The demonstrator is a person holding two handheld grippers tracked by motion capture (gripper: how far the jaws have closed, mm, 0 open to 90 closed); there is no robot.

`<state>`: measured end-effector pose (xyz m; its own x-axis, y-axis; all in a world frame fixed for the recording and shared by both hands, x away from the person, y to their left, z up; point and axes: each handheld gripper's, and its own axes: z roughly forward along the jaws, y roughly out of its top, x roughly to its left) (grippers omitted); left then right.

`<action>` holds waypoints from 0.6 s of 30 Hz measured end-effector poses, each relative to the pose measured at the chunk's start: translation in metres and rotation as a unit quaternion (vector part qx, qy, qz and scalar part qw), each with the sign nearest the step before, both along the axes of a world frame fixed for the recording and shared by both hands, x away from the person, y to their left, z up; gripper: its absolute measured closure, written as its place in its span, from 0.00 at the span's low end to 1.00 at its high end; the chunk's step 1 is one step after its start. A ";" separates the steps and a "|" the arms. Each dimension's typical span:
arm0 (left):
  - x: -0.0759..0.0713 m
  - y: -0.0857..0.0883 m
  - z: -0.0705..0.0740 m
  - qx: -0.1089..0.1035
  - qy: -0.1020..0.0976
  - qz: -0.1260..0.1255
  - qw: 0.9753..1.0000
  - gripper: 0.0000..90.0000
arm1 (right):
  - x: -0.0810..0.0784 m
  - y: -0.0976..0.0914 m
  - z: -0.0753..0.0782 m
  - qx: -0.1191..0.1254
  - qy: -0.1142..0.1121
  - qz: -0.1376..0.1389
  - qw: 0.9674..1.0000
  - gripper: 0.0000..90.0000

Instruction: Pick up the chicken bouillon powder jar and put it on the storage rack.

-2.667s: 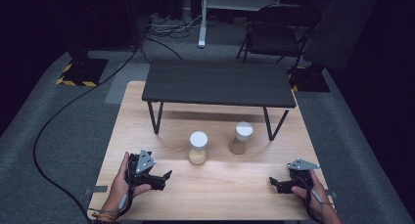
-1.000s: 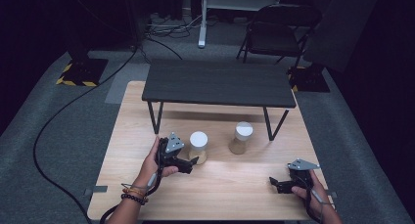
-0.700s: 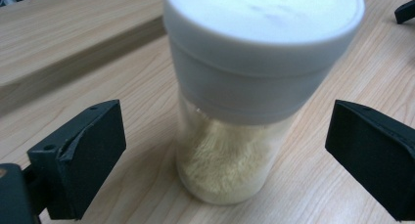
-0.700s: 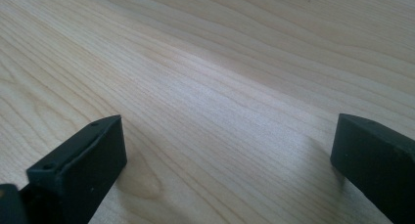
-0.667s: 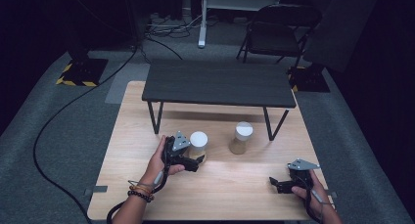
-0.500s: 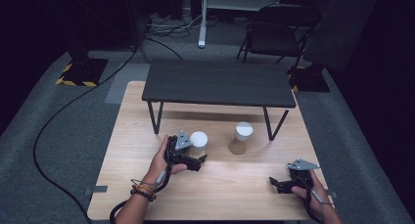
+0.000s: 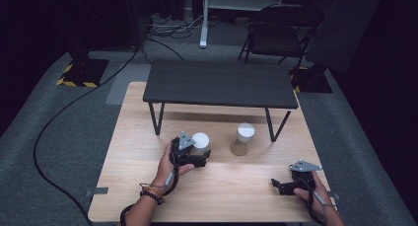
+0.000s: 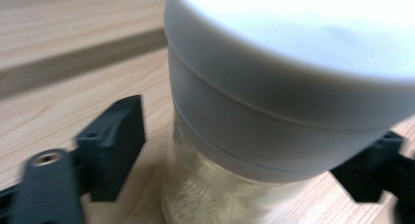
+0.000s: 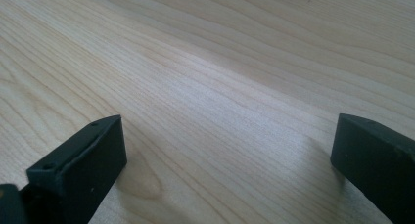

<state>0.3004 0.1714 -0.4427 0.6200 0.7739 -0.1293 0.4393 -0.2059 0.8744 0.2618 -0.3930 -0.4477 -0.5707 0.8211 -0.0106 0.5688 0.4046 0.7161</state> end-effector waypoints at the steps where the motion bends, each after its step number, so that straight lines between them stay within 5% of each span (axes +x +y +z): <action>1: 0.001 0.002 -0.001 -0.004 -0.001 -0.008 1.000 0.26 | 0.000 0.000 0.000 0.000 0.000 0.001 1.000 0.00; 3: -0.001 0.000 0.000 0.004 -0.009 -0.012 1.000 0.34 | 0.000 -0.001 0.000 0.000 0.000 0.002 1.000 0.00; 9: -0.007 -0.008 0.006 0.038 -0.031 -0.011 0.999 0.38 | 0.000 -0.001 0.000 0.000 0.000 0.002 1.000 0.00; 13: -0.010 -0.011 0.009 0.045 -0.045 -0.011 0.998 0.39 | 0.000 -0.001 0.000 0.000 0.000 0.002 1.000 0.00; 18: -0.008 -0.007 0.010 0.036 -0.037 -0.012 0.999 0.39 | 0.000 -0.001 0.000 0.000 0.000 0.002 1.000 0.00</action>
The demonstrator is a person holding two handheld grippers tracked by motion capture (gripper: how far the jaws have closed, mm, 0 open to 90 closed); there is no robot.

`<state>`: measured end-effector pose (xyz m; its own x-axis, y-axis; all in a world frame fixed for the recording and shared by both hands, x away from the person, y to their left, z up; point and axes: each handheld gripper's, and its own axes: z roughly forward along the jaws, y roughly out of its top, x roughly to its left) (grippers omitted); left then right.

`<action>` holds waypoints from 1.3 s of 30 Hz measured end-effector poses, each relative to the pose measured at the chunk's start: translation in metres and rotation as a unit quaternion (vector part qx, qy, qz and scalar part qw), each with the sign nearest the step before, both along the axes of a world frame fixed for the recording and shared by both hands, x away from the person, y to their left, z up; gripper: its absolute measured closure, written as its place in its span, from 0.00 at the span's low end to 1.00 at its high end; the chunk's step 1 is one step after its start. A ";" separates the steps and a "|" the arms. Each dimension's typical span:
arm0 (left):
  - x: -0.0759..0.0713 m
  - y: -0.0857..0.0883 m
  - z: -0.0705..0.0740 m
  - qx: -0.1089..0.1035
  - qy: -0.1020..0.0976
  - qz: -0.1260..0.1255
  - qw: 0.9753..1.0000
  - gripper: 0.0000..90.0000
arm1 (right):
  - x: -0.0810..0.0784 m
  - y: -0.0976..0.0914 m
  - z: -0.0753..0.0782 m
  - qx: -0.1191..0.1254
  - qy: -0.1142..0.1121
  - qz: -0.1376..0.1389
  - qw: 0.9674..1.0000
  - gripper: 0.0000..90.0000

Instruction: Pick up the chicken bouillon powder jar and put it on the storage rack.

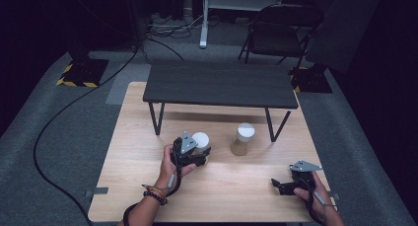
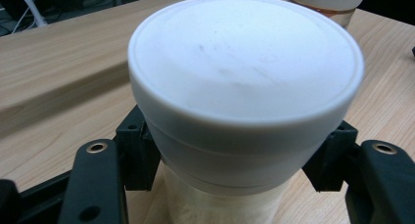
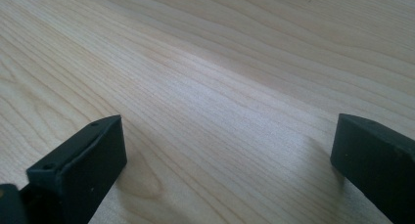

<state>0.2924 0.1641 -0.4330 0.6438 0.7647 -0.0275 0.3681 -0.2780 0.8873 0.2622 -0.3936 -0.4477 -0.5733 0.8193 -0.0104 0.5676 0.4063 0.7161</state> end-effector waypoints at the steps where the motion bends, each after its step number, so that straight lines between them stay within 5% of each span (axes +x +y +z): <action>1: 0.000 0.000 0.001 0.001 0.000 -0.001 1.000 0.39 | 0.000 0.000 0.000 0.000 0.000 0.000 1.000 0.00; 19: -0.007 -0.004 0.026 -0.022 -0.013 0.000 1.000 0.39 | 0.000 0.000 0.000 0.000 0.000 0.000 1.000 0.00; 39: -0.010 0.000 0.081 -0.042 -0.048 0.000 0.998 0.39 | 0.000 0.000 0.000 0.000 0.000 0.000 1.000 0.00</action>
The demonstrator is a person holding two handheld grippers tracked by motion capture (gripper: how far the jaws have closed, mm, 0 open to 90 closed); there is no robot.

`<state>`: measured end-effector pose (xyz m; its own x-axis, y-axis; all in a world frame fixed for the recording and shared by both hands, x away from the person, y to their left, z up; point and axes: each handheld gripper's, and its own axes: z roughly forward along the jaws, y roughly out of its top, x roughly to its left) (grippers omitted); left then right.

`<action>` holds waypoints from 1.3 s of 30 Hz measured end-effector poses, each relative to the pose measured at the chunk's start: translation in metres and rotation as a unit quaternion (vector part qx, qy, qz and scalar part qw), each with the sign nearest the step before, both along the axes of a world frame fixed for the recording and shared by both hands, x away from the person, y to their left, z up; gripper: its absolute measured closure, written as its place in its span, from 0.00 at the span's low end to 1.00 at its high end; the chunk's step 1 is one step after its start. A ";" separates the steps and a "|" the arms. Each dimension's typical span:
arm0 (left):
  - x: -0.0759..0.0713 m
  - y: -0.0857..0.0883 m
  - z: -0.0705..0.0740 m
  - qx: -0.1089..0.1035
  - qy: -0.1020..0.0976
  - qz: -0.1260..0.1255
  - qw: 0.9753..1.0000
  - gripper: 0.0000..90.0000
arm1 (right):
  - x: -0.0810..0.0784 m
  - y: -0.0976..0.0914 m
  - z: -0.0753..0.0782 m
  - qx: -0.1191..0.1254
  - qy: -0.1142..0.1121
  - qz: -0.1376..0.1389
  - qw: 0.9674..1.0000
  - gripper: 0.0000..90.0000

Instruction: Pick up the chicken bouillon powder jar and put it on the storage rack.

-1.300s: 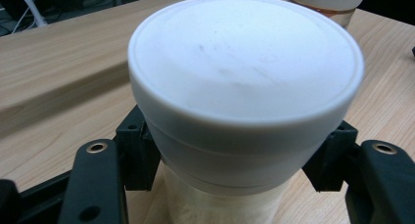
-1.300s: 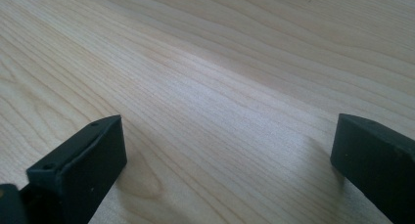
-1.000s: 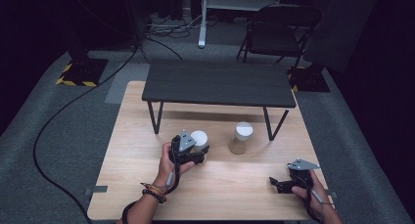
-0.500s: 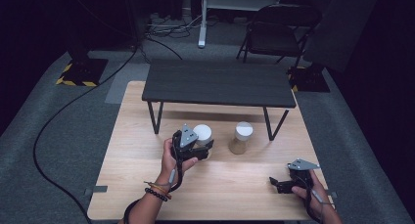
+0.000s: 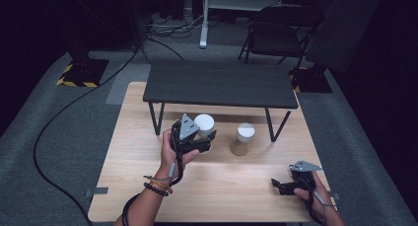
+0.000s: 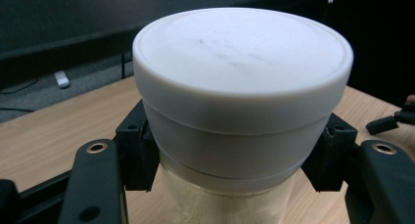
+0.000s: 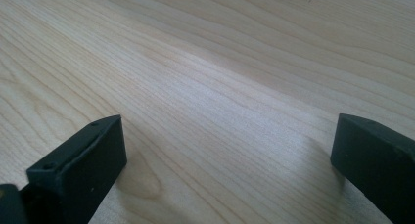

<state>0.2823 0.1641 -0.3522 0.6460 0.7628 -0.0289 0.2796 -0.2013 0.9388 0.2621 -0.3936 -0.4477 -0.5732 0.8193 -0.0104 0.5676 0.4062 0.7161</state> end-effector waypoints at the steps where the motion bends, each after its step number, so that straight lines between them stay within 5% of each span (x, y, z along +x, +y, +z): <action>1: 0.001 0.002 0.002 -0.002 -0.001 -0.002 1.000 0.39 | 0.000 0.000 0.000 0.000 0.000 0.000 1.000 0.00; 39: 0.031 0.007 0.090 -0.016 -0.044 0.006 0.999 0.39 | 0.000 0.000 0.000 0.000 0.000 -0.002 1.000 0.00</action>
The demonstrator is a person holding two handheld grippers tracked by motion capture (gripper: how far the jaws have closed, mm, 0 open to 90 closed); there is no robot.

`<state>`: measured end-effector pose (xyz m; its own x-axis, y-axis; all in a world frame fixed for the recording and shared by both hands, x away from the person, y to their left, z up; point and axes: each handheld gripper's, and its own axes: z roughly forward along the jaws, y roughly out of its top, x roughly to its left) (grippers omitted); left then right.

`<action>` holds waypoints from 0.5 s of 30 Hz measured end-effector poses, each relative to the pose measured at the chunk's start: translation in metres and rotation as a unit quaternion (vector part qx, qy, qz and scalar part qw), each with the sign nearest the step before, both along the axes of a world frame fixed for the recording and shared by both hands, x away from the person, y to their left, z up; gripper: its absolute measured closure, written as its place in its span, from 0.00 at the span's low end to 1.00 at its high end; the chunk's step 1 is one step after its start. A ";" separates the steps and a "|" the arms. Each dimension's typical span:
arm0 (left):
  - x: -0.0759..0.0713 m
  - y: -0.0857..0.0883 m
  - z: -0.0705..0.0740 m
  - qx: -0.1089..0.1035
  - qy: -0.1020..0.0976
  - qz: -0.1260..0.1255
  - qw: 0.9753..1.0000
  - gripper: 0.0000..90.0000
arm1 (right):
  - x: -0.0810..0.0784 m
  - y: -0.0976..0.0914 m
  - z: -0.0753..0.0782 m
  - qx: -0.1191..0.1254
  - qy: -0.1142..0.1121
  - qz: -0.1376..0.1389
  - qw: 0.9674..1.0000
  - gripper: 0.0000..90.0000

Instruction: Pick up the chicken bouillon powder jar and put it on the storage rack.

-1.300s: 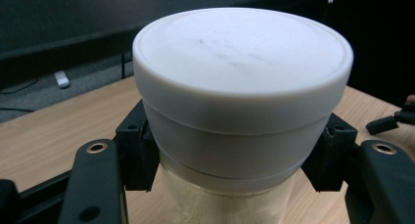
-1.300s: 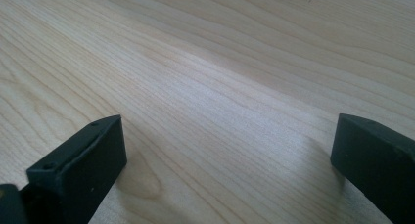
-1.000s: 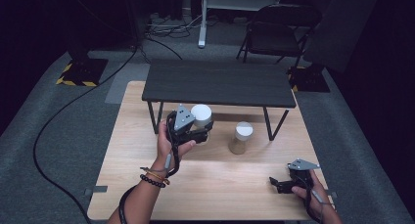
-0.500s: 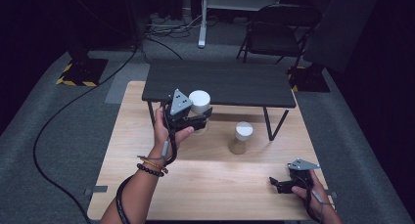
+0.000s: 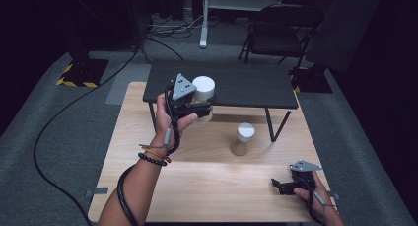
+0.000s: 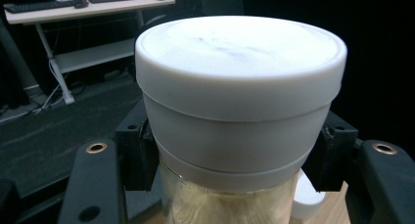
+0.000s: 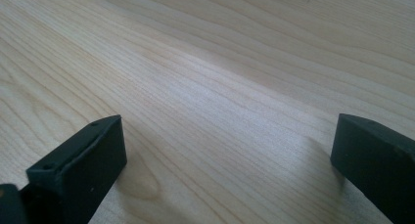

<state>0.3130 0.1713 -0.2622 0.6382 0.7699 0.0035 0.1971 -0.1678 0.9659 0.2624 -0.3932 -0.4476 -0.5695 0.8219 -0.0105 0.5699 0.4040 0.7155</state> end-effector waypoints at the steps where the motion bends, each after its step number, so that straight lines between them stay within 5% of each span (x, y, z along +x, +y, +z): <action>1: 0.001 0.000 0.002 -0.001 -0.001 0.001 1.000 0.39 | 0.000 0.000 0.000 0.000 0.000 0.000 1.000 0.00; 15: 0.016 -0.003 0.019 -0.005 -0.011 0.016 1.000 0.39 | 0.000 0.000 0.000 0.000 0.000 0.000 1.000 0.00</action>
<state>0.3291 0.1688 -0.2435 0.6134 0.7897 0.0096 0.1816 -0.1529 0.9714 0.2624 -0.3932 -0.4476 -0.5697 0.8218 -0.0105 0.5699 0.4042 0.7155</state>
